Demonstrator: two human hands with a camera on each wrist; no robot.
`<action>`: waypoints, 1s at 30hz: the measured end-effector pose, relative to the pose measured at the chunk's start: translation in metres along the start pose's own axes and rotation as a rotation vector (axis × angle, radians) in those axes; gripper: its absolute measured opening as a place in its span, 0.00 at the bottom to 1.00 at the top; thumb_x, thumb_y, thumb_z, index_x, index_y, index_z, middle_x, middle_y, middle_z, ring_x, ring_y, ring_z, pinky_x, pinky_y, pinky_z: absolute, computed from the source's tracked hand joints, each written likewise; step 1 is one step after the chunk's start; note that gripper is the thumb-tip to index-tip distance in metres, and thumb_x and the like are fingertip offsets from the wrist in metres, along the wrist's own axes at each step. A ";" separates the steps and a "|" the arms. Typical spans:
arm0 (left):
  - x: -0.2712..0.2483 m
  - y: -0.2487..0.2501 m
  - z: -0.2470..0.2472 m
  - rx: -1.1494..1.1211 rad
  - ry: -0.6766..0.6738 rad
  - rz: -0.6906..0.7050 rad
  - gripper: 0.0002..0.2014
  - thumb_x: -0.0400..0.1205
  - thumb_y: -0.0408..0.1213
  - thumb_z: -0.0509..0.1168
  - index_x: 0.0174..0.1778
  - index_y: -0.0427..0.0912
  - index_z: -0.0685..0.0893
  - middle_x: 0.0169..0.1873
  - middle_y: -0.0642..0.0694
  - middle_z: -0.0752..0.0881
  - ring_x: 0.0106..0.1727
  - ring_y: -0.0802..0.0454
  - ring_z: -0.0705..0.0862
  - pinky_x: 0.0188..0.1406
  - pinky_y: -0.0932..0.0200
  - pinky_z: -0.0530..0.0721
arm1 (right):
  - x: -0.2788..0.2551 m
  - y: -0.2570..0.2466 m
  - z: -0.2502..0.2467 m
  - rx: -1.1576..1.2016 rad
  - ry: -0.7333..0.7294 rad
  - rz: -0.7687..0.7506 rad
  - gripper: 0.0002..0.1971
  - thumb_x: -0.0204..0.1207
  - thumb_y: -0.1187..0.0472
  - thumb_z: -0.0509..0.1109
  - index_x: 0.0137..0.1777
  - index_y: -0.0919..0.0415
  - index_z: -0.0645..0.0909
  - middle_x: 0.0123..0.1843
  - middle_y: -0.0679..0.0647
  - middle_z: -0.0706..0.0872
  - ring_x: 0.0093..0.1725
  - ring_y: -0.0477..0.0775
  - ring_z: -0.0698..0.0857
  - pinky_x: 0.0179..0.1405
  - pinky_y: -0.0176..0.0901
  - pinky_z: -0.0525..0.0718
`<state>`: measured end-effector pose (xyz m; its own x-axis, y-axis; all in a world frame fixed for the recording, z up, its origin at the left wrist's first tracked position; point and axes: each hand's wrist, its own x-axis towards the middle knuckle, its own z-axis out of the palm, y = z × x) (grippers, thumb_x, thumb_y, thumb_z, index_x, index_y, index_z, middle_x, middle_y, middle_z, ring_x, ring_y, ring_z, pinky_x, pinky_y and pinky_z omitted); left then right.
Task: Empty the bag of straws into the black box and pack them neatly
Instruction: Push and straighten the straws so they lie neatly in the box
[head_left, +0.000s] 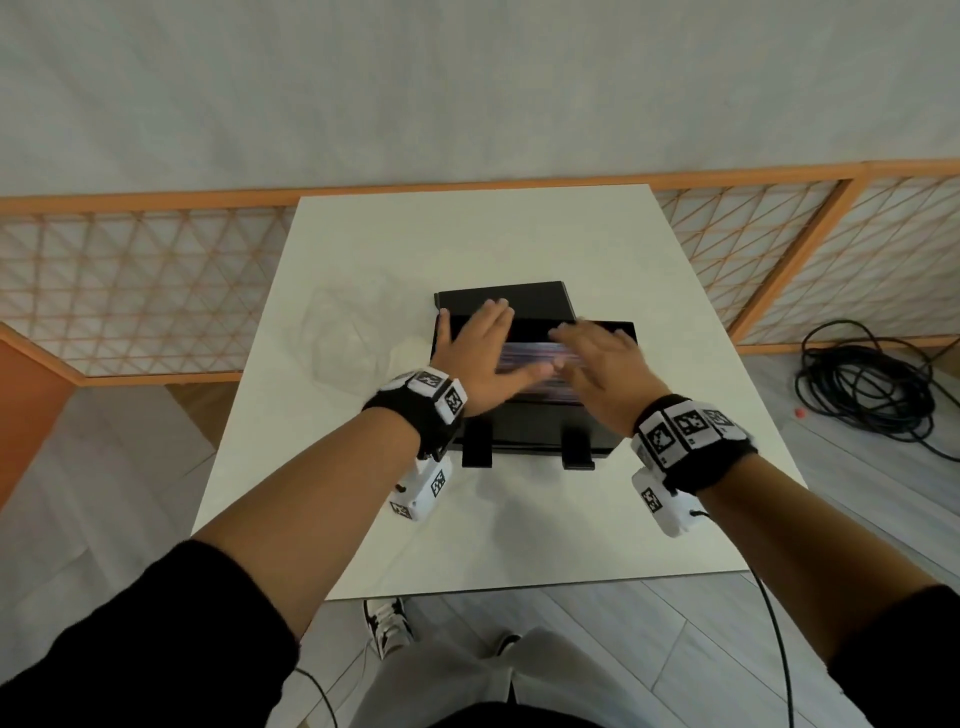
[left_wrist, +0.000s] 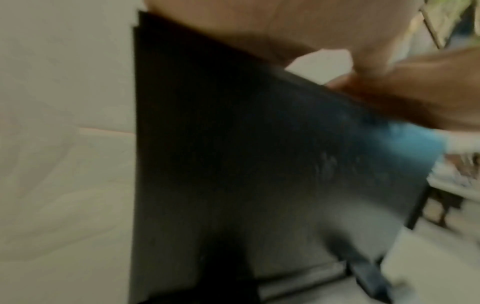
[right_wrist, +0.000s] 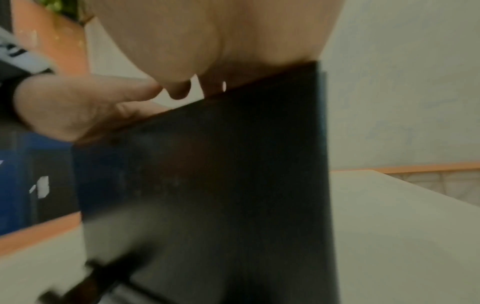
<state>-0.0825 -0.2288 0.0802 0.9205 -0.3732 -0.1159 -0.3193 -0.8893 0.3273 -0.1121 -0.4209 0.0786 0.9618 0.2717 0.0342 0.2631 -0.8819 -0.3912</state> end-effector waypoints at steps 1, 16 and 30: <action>-0.001 -0.004 -0.008 -0.130 0.067 -0.061 0.44 0.79 0.68 0.50 0.84 0.43 0.48 0.84 0.49 0.46 0.84 0.55 0.43 0.79 0.40 0.32 | -0.001 0.003 -0.008 0.083 0.145 0.022 0.27 0.82 0.45 0.50 0.77 0.55 0.68 0.78 0.54 0.71 0.81 0.53 0.62 0.82 0.56 0.56; -0.027 -0.043 -0.015 -1.740 0.051 -0.425 0.44 0.79 0.72 0.37 0.72 0.40 0.76 0.63 0.40 0.85 0.64 0.45 0.83 0.61 0.52 0.80 | 0.016 0.010 -0.026 1.272 0.128 0.608 0.31 0.80 0.34 0.47 0.64 0.54 0.81 0.67 0.61 0.84 0.62 0.63 0.84 0.71 0.57 0.77; -0.024 -0.045 -0.050 -1.768 -0.135 -0.268 0.47 0.75 0.75 0.36 0.75 0.42 0.73 0.71 0.41 0.79 0.71 0.46 0.79 0.72 0.49 0.70 | 0.013 0.015 -0.045 1.357 0.066 0.611 0.37 0.75 0.28 0.48 0.63 0.54 0.83 0.71 0.65 0.79 0.68 0.71 0.79 0.72 0.67 0.73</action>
<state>-0.0792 -0.1669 0.1156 0.8497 -0.3784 -0.3671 0.4990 0.3526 0.7917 -0.0918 -0.4480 0.1146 0.9060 -0.0483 -0.4206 -0.4060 0.1820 -0.8956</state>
